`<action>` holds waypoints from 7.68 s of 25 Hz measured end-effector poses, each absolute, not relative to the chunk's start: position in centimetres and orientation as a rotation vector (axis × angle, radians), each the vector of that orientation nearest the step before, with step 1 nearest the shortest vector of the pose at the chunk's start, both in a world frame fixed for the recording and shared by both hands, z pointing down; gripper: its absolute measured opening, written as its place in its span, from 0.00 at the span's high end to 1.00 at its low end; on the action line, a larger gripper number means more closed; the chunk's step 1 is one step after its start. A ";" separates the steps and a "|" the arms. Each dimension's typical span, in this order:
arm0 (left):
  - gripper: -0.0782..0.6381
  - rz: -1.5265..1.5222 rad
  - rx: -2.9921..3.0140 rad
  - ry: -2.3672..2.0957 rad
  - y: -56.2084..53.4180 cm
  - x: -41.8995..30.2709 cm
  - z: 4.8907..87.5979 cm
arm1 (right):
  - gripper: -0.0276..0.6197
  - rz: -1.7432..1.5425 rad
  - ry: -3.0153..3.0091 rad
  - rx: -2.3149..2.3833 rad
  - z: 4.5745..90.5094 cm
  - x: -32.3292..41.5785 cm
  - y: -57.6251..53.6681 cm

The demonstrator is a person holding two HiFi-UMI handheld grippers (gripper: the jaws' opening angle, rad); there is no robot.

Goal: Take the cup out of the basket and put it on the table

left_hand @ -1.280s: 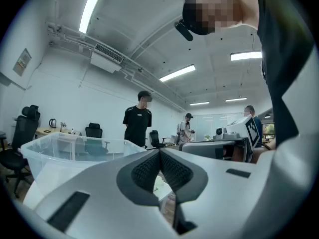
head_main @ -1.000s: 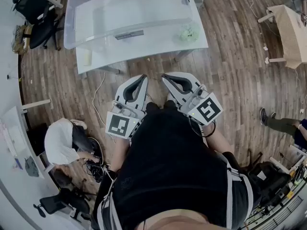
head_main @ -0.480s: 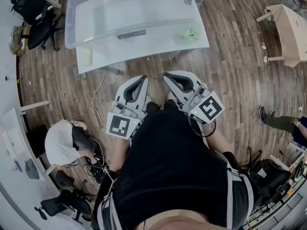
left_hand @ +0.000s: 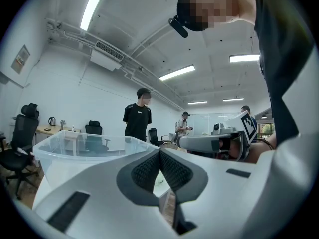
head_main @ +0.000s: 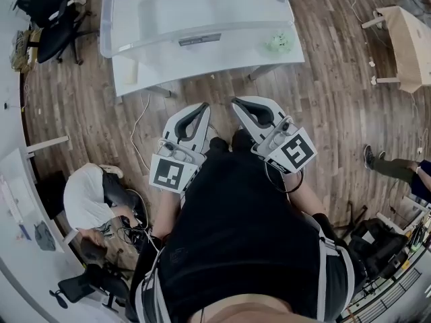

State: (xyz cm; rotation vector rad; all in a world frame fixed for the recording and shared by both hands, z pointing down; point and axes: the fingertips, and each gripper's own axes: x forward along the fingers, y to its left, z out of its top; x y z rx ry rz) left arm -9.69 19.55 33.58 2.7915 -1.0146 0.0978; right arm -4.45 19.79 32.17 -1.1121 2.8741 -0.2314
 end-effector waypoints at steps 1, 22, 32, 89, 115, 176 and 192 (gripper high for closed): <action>0.87 0.100 2.782 -1.017 19.4 -10.2 33.8 | 0.93 -0.231 2.873 -1.117 32.1 -4.9 19.7; 0.87 0.072 2.777 -1.107 8.9 -8.2 33.4 | 0.93 -0.162 2.888 -1.080 31.9 -1.8 8.2; 0.87 0.066 2.763 -1.134 2.8 -4.2 32.6 | 0.93 -0.178 2.899 -1.013 32.0 1.5 2.4; 0.87 0.112 2.806 -1.075 -13.6 -12.7 32.5 | 0.93 -0.147 2.969 -1.104 32.5 -7.0 -13.3; 0.87 0.143 2.665 -1.312 -16.9 -14.2 32.9 | 0.93 0.099 3.452 -0.514 40.8 -10.4 -21.9; 0.87 0.174 2.561 -1.385 -18.1 -15.2 34.8 | 0.91 0.155 3.956 0.089 66.8 -13.7 -17.5; 0.87 0.089 2.604 -1.344 -17.5 -14.4 33.9 | 0.92 -0.040 3.851 -0.280 57.6 -12.7 -21.0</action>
